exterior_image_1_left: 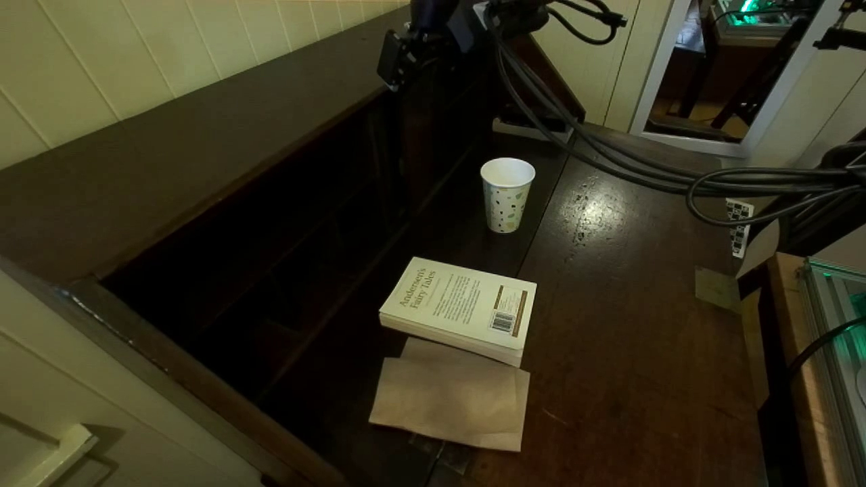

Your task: Remove the marker from the paper cup, put it on the top part of the desk, open the top middle cabinet door, put the paper cup inside the cabinet and close the cabinet door

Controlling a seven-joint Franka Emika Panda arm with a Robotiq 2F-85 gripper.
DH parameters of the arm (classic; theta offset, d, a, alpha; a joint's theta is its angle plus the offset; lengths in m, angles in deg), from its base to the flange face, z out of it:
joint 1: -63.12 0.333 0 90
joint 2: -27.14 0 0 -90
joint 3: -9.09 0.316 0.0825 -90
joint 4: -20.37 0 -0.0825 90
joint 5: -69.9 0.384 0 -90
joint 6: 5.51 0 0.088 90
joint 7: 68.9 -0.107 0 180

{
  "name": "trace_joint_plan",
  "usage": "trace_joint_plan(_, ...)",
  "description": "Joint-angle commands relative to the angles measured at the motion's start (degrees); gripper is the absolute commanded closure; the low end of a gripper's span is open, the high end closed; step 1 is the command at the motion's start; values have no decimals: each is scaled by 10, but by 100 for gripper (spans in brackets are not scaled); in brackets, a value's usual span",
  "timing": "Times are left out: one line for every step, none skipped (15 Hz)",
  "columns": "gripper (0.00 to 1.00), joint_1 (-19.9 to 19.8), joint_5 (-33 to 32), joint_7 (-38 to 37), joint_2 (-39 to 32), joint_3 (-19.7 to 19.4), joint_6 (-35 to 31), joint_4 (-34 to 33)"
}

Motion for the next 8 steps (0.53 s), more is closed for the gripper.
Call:
trace_joint_plan(0,16,-15,-20,-7,-19,-8,-4)
trace_joint_plan(0,18,-20,-23,-7,-22,-10,-4)
trace_joint_plan(0,20,-22,-24,-8,-24,-9,-5)
trace_joint_plan(0,22,-27,-27,-9,-28,-9,-5)
trace_joint_plan(0,23,-31,-29,-10,-31,-8,-5)
trace_joint_plan(0,26,-39,-33,-11,-35,-8,-5)
trace_joint_plan(0,28,-46,-37,-12,-37,-4,-7)
trace_joint_plan(0,30,-53,-42,-13,-40,-3,-8)
